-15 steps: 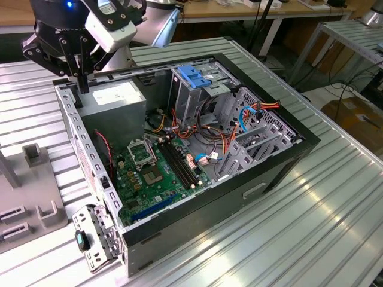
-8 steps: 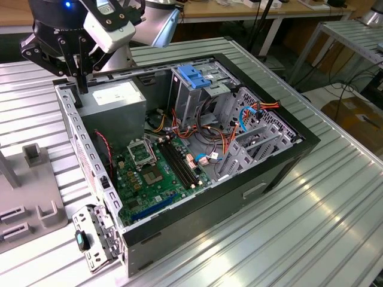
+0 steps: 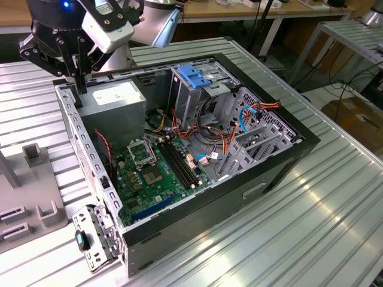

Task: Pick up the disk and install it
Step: 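Reach for the disk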

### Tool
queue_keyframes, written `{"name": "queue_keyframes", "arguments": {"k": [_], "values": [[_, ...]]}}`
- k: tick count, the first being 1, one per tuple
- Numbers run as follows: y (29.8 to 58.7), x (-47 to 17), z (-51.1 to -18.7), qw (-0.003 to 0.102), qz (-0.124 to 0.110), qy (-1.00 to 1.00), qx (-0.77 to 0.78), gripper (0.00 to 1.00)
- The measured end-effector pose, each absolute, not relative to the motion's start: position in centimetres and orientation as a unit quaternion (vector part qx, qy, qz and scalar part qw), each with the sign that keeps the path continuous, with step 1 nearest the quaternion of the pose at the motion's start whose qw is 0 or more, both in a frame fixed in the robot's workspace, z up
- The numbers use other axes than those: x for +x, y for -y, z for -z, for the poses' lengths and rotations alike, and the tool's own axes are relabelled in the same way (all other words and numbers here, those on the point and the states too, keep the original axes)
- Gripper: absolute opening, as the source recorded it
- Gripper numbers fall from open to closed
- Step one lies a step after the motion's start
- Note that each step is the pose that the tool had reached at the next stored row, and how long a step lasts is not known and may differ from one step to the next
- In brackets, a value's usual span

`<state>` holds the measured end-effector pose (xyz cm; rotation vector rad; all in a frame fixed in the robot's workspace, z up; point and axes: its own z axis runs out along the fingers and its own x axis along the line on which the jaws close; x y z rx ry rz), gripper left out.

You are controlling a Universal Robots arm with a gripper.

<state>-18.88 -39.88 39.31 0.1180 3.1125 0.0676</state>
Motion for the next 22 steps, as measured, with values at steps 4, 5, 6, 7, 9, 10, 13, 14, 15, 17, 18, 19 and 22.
{"name": "queue_keyframes", "arguments": {"k": [4, 5, 6, 7, 9, 10, 13, 14, 15, 17, 18, 19, 22], "values": [[39.89, -19.07, -39.31, 0.013, -0.022, -0.999, 0.038, 0.11], [39.88, -19.12, -39.31, 0.013, -0.022, -0.999, 0.038, 0.11], [39.88, -19.21, -39.31, 0.013, -0.022, -0.999, 0.038, 0.11], [39.88, -19.25, -39.31, 0.013, -0.022, -0.999, 0.038, 0.11], [39.88, -19.35, -39.31, 0.013, -0.022, -0.999, 0.038, 0.11], [39.88, -19.37, -39.31, 0.013, -0.022, -0.999, 0.038, 0.11], [39.88, -19.44, -39.31, 0.013, -0.022, -0.999, 0.038, 0.11], [39.88, -19.44, -39.31, 0.013, -0.022, -0.999, 0.038, 0.11], [39.88, -19.44, -39.31, 0.013, -0.022, -0.999, 0.038, 0.11], [39.88, -19.45, -39.31, 0.013, -0.022, -0.999, 0.038, 0.11], [39.88, -19.45, -39.31, 0.013, -0.022, -0.999, 0.038, 0.11], [39.88, -19.45, -39.31, 0.013, -0.022, -0.999, 0.038, 0.11], [39.88, -19.50, -39.31, 0.013, -0.022, -0.999, 0.038, 0.11]]}}
